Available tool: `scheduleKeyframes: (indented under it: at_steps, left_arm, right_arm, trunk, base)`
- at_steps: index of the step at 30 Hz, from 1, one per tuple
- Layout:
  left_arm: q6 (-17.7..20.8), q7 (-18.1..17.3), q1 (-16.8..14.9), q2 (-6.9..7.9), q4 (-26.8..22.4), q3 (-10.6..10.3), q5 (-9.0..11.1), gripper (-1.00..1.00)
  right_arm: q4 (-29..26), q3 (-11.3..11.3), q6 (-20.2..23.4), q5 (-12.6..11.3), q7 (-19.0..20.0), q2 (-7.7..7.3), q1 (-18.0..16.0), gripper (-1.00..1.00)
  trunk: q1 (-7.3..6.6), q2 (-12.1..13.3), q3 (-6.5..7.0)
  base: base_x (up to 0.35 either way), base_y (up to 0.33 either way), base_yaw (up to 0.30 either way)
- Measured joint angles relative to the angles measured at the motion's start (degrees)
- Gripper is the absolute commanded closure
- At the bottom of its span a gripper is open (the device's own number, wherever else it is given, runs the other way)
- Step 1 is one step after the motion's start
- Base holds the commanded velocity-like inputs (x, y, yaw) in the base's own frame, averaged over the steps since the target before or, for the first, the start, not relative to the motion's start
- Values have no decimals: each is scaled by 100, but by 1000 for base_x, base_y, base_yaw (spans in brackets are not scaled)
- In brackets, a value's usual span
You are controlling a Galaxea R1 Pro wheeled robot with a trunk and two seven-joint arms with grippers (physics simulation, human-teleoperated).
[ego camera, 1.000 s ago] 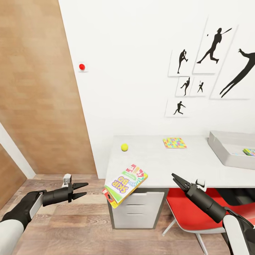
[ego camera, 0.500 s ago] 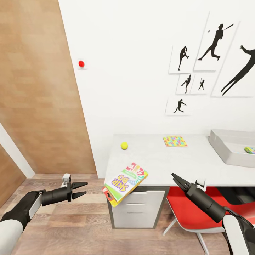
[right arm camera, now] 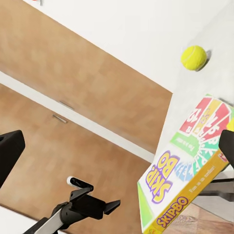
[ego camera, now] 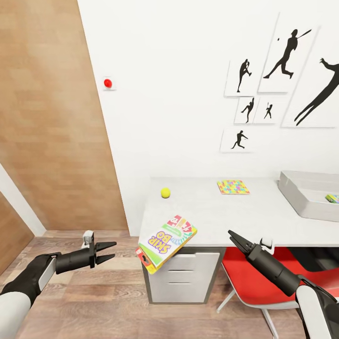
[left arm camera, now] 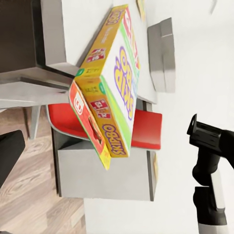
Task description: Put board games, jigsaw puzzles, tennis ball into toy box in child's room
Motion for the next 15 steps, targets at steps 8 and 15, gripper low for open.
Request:
scheduleKeyframes:
  at_steps: [8,15]
  left_arm:
    - [-11,4,0,-7,1,16,13,-100]
    - [-6,4,0,-12,0,22,18,-100]
  right_arm:
    - [-1,0,-12,1,-5,6,0,-100]
    - [0,0,-18,5,-7,1,0,-100]
  trunk:
    - [2,0,0]
    - [0,0,0]
  base:
    - [-90,-89,0]
    - [-49,-40,0]
